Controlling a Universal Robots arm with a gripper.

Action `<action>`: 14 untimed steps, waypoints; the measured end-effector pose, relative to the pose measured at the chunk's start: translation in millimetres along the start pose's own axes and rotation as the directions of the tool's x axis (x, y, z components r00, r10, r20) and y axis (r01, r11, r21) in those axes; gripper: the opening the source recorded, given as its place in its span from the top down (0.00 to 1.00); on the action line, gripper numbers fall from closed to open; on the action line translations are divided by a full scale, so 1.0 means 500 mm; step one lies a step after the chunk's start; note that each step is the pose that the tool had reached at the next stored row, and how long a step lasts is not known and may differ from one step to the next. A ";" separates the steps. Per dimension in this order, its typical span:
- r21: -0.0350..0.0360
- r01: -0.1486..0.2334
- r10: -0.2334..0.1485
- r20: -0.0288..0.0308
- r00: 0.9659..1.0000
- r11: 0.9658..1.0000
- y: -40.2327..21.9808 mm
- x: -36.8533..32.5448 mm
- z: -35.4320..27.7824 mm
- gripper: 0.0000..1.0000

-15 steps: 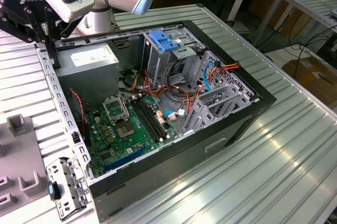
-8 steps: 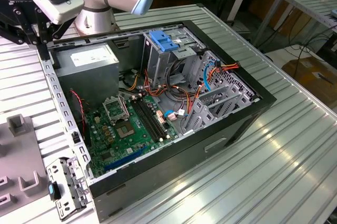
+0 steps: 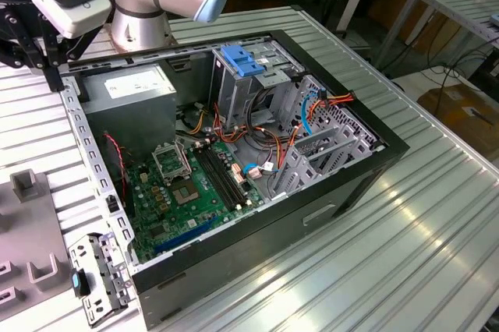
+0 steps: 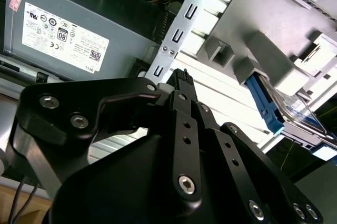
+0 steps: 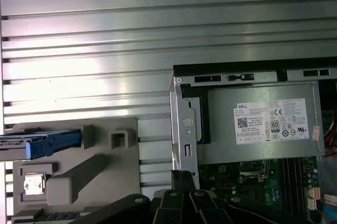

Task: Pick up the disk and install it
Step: 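Reach for the disk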

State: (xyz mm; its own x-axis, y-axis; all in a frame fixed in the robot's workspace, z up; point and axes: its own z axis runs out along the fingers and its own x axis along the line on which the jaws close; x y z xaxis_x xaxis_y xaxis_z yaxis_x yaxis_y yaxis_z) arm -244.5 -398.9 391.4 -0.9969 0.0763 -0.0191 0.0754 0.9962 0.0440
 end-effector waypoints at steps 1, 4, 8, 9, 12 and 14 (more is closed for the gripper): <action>0.000 0.000 0.000 0.000 1.000 1.000 0.000 0.002 0.000 0.89; 0.000 0.000 0.000 -0.001 1.000 1.000 -0.001 0.008 0.000 0.89; 0.000 0.000 0.000 -0.001 1.000 1.000 -0.001 0.015 0.000 0.89; 0.000 0.000 0.000 -0.002 1.000 1.000 -0.001 0.019 0.000 0.89; 0.000 0.000 0.000 -0.003 1.000 1.000 -0.002 0.028 0.000 0.89; 0.000 0.000 0.000 -0.003 1.000 1.000 -0.003 0.033 0.000 0.89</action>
State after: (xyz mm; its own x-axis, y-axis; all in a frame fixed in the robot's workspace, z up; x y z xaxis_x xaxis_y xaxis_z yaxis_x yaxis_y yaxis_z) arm -260.8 -399.0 391.1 -0.9970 0.0762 -0.0159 0.0754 0.9962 0.0437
